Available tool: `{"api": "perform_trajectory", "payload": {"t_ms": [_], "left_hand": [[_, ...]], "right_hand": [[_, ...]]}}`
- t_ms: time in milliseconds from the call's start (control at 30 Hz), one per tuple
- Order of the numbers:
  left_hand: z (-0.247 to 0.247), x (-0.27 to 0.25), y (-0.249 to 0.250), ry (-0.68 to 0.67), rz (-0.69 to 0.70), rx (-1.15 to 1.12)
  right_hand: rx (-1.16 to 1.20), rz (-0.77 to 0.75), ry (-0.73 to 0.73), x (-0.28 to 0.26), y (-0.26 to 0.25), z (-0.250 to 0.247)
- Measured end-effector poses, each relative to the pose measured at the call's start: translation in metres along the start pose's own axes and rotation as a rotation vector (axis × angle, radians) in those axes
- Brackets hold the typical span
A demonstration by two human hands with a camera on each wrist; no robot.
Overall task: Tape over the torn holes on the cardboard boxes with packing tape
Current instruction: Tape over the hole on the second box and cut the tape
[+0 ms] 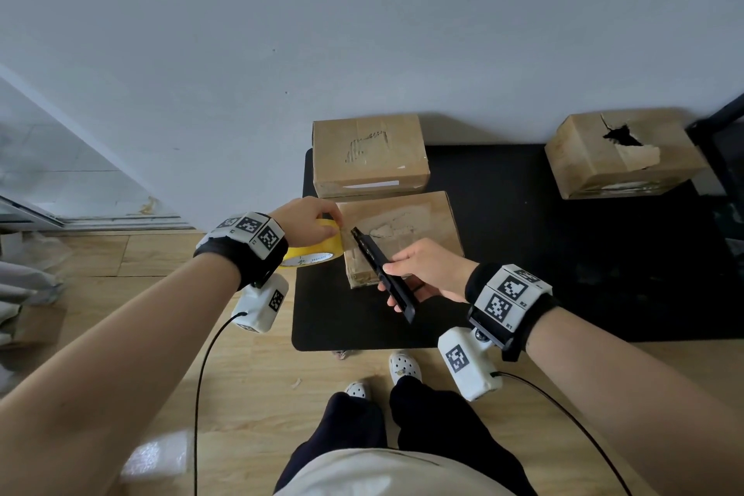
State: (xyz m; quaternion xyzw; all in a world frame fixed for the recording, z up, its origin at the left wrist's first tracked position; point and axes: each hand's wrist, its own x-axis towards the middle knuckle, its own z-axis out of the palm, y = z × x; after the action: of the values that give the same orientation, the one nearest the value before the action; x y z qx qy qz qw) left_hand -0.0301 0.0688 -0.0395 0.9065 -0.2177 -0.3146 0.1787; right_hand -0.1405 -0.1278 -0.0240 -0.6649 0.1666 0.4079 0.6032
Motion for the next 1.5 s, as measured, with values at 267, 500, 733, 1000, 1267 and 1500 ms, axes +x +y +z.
{"api": "perform_trajectory", "payload": {"t_ms": [267, 500, 733, 1000, 1267, 1500], "left_hand": [[0.004, -0.002, -0.002, 0.009, -0.017, -0.013], [0.007, -0.005, -0.007, 0.008, -0.022, -0.034], [0.010, -0.007, -0.006, 0.067, -0.013, -0.064], [0.008, -0.008, -0.008, 0.040, -0.037, -0.075], [0.007, -0.010, -0.006, 0.042, -0.034, -0.065], [0.010, -0.009, -0.012, 0.076, -0.050, -0.093]], "right_hand": [[-0.089, 0.032, -0.040, -0.013, 0.005, -0.012], [-0.058, -0.003, -0.006, -0.005, 0.000, -0.008], [-0.111, 0.038, -0.035, -0.008, 0.005, -0.007], [-0.046, -0.040, 0.028, -0.007, -0.001, -0.011], [-0.049, -0.025, -0.003, 0.006, -0.006, 0.007], [-0.060, -0.011, -0.003, 0.007, -0.010, 0.011]]}}
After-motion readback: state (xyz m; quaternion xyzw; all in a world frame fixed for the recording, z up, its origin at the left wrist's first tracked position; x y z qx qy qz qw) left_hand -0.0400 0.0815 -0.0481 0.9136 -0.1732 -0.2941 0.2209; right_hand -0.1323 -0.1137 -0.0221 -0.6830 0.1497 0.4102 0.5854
